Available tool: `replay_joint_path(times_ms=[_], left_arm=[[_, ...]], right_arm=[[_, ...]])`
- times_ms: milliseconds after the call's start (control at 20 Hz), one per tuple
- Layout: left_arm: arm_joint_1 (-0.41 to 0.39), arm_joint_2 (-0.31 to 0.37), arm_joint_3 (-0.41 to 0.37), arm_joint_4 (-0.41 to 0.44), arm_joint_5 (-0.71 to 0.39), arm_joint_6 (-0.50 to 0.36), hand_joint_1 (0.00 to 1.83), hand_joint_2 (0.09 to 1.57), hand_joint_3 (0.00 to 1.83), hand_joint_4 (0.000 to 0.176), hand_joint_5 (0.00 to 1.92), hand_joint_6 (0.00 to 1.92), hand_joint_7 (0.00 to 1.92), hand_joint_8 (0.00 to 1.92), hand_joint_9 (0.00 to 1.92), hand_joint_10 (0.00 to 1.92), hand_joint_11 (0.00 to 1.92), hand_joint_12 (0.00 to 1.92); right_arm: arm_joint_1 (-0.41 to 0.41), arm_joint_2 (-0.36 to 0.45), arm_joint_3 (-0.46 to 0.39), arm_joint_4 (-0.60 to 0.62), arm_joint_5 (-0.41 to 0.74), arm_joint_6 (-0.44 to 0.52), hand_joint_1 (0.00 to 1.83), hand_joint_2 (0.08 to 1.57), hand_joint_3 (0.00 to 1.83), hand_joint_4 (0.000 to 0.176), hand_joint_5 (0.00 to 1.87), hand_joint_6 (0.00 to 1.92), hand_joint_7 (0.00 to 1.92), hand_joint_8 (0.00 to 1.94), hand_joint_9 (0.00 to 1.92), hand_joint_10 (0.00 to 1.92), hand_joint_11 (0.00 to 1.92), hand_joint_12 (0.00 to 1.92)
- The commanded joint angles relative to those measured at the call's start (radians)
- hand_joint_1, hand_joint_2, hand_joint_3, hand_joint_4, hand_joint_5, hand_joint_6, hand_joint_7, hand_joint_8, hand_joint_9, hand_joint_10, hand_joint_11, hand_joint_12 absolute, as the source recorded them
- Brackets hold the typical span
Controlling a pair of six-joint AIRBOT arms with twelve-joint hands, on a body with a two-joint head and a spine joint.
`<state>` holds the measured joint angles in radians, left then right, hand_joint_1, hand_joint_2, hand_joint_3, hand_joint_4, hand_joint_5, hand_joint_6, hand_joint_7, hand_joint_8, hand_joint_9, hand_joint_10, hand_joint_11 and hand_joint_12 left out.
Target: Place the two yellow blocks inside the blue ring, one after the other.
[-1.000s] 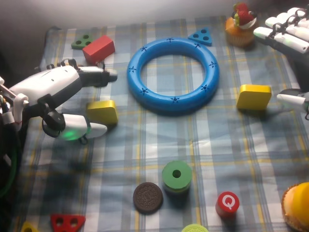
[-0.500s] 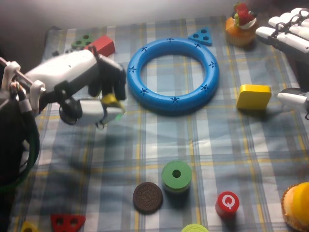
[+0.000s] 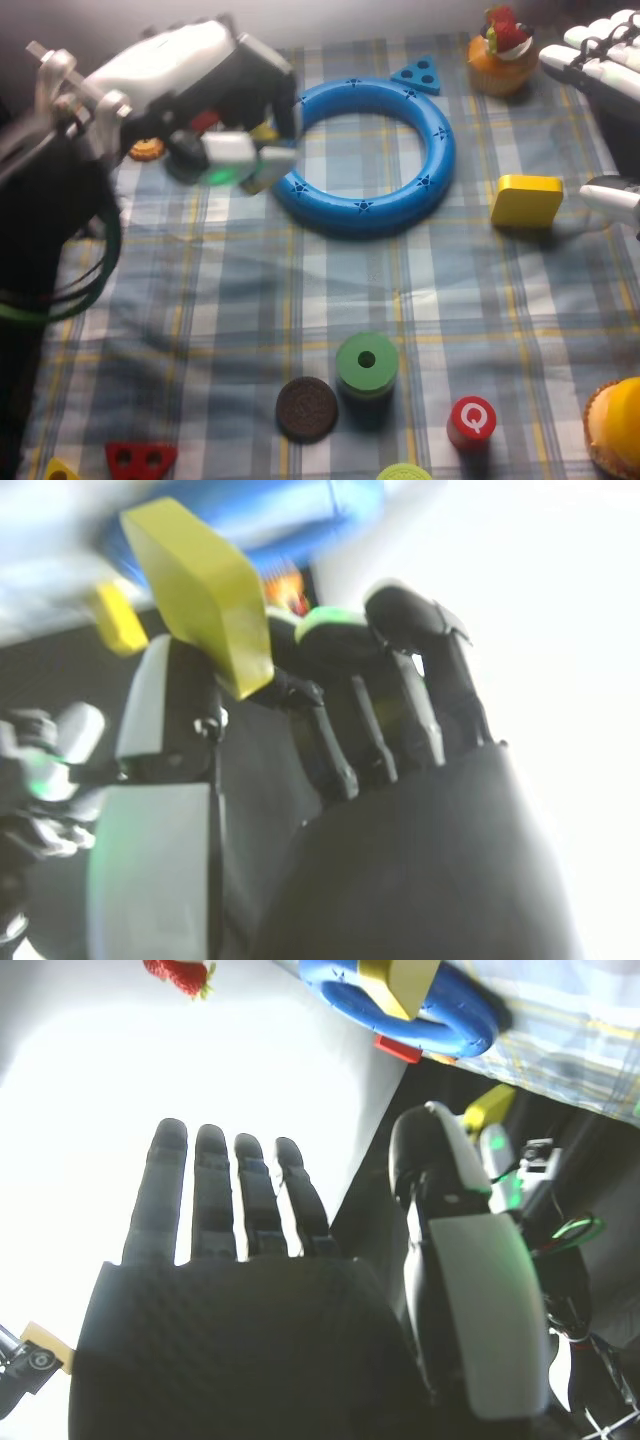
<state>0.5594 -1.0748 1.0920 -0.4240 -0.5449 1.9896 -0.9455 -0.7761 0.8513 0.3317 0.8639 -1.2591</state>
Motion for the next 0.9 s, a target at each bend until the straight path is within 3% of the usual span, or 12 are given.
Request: replay_joint_path(times_ms=[0, 100, 150, 200, 350, 400, 450, 550, 650, 700, 750, 850], left_arm=[[-0.033, -0.021, 0.018, 0.025, -0.058, -0.003, 1.21, 1.23, 0.00, 0.000, 0.79, 1.03, 0.79, 1.60, 0.61, 1.92, 0.27, 1.92], [-0.071, -0.071, 0.067, 0.013, -0.017, -0.003, 1.22, 1.22, 0.00, 0.000, 0.81, 1.01, 0.81, 1.54, 0.56, 1.83, 0.22, 1.92], [-0.090, -0.103, 0.101, 0.000, 0.008, -0.003, 1.22, 1.21, 0.00, 0.000, 0.84, 0.96, 0.79, 1.58, 0.59, 1.89, 0.34, 1.92], [-0.112, -0.147, 0.150, -0.024, 0.044, -0.002, 1.14, 1.16, 0.00, 0.000, 0.90, 1.10, 0.79, 1.77, 0.63, 1.92, 0.40, 1.92], [-0.134, -0.218, 0.231, -0.115, 0.111, 0.067, 1.13, 1.15, 0.00, 0.000, 0.90, 1.11, 0.81, 1.80, 0.66, 1.92, 0.42, 1.92], [-0.136, -0.235, 0.248, -0.154, 0.126, 0.113, 1.20, 1.19, 0.00, 0.000, 0.83, 1.02, 0.84, 1.55, 0.64, 1.78, 0.37, 1.92], [-0.136, -0.255, 0.266, -0.194, 0.142, 0.153, 1.20, 1.21, 0.00, 0.000, 0.74, 1.15, 0.87, 1.43, 0.59, 1.68, 0.40, 1.92], [-0.128, -0.270, 0.284, -0.222, 0.152, 0.163, 1.16, 1.26, 0.01, 0.000, 0.62, 1.35, 0.81, 1.44, 0.50, 1.61, 0.34, 1.92], [-0.124, -0.272, 0.286, -0.238, 0.150, 0.163, 0.81, 1.13, 0.00, 0.072, 0.20, 0.38, 0.31, 0.31, 0.18, 0.80, 0.02, 1.65], [-0.123, -0.271, 0.285, -0.239, 0.148, 0.163, 0.74, 1.14, 0.00, 0.100, 0.15, 0.16, 0.23, 0.09, 0.11, 0.55, 0.00, 1.41], [-0.122, -0.267, 0.280, -0.240, 0.144, 0.163, 0.65, 1.16, 0.00, 0.101, 0.14, 0.06, 0.15, 0.02, 0.07, 0.40, 0.00, 1.27], [-0.118, -0.250, 0.255, -0.230, 0.117, 0.156, 0.45, 1.25, 0.02, 0.090, 0.11, 0.01, 0.07, 0.00, 0.02, 0.25, 0.00, 0.93]], right_arm=[[0.004, 0.003, 0.001, -0.010, 0.123, 0.002, 0.50, 1.31, 0.00, 0.000, 0.00, 0.00, 0.00, 0.00, 0.00, 0.00, 0.00, 0.00], [0.004, 0.003, 0.000, -0.010, 0.122, 0.003, 0.55, 1.31, 0.00, 0.000, 0.00, 0.00, 0.00, 0.00, 0.00, 0.00, 0.00, 0.00], [0.004, 0.003, 0.001, -0.010, 0.122, 0.003, 0.56, 1.31, 0.00, 0.001, 0.00, 0.00, 0.00, 0.00, 0.00, 0.00, 0.00, 0.00], [0.004, 0.002, 0.001, -0.010, 0.122, 0.003, 0.59, 1.31, 0.00, 0.016, 0.00, 0.00, 0.00, 0.00, 0.00, 0.00, 0.00, 0.00], [0.004, -0.001, 0.003, -0.010, 0.122, 0.003, 0.58, 1.31, 0.00, 0.012, 0.00, 0.00, 0.00, 0.00, 0.00, 0.00, 0.01, 0.00], [0.004, -0.002, 0.004, -0.010, 0.122, 0.003, 0.56, 1.32, 0.00, 0.008, 0.00, 0.00, 0.00, 0.00, 0.00, 0.00, 0.00, 0.00], [0.004, -0.003, 0.005, -0.010, 0.122, 0.003, 0.54, 1.32, 0.00, 0.009, 0.00, 0.00, 0.00, 0.00, 0.00, 0.00, 0.00, 0.00], [0.004, -0.005, 0.006, -0.010, 0.118, 0.003, 0.52, 1.32, 0.00, 0.009, 0.00, 0.00, 0.00, 0.00, 0.00, 0.00, 0.00, 0.00], [0.004, -0.013, 0.011, -0.011, 0.110, 0.012, 0.52, 1.32, 0.00, 0.036, 0.00, 0.00, 0.00, 0.00, 0.00, 0.00, 0.00, 0.00], [0.004, -0.019, 0.015, -0.012, 0.104, 0.016, 0.52, 1.32, 0.00, 0.033, 0.00, 0.00, 0.00, 0.00, 0.00, 0.00, 0.00, 0.00], [0.004, -0.025, 0.019, -0.012, 0.099, 0.021, 0.48, 1.31, 0.00, 0.017, 0.00, 0.00, 0.00, 0.00, 0.00, 0.00, 0.00, 0.00], [0.002, -0.039, 0.030, -0.017, 0.085, 0.045, 0.44, 1.30, 0.00, 0.029, 0.00, 0.00, 0.00, 0.00, 0.00, 0.00, 0.00, 0.00]])
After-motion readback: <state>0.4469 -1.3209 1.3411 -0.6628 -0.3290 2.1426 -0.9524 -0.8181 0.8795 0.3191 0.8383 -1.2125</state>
